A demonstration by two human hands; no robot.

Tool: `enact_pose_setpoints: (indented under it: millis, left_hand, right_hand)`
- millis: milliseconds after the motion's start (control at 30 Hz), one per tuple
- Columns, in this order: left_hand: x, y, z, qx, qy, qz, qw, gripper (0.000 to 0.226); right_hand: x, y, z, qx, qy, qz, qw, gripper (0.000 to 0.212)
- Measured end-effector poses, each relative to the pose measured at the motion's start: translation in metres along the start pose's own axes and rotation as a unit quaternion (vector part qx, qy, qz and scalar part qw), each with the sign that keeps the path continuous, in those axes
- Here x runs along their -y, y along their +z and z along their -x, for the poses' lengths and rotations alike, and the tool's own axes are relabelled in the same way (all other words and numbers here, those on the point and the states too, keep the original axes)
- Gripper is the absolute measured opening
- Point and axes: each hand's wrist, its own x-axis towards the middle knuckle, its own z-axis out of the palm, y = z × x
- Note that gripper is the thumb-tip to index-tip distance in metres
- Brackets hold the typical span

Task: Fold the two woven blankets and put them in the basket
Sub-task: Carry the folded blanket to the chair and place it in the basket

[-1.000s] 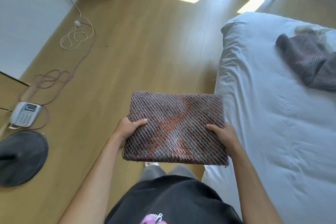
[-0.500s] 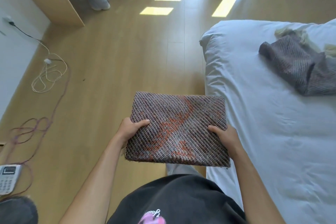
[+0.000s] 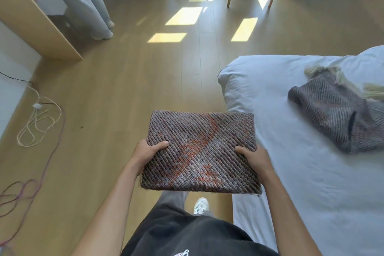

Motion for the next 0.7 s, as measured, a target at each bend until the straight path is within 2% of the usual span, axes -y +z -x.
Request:
enact_pose_setpoints:
  millis: [133, 333, 700]
  left_hand:
    - [-0.041, 0.000, -0.056, 0.016, 0.000, -0.002, 1.000, 0.045]
    - [-0.126, -0.007, -0.157, 0.034, 0.003, -0.002, 0.999, 0.043]
    - [-0.266, -0.009, -0.285, 0.049, 0.005, -0.005, 0.999, 0.036]
  right_hand:
    - [0.039, 0.012, -0.046, -0.003, -0.003, -0.009, 1.000, 0.020]
    - [0.108, 0.042, -0.145, -0.032, 0.015, -0.001, 0.999, 0.037]
    - [0.230, 0.069, -0.273, -0.050, 0.018, -0.005, 0.999, 0.038]
